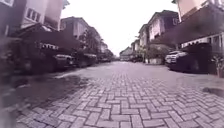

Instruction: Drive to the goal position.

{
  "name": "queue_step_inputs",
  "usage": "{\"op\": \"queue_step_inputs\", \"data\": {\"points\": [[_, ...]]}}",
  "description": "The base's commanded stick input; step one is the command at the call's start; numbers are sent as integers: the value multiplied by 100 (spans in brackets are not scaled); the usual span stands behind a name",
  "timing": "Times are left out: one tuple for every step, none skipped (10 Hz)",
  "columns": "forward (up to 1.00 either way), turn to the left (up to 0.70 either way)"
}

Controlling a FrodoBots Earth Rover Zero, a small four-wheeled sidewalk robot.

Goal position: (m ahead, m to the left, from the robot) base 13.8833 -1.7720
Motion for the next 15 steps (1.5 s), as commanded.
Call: {"op": "queue_step_inputs", "data": {"points": [[69,3],[69,3],[69,3],[69,3],[69,3],[69,3],[69,3],[69,3],[69,3],[69,3],[69,3],[69,3],[69,3],[69,3],[69,3]]}}
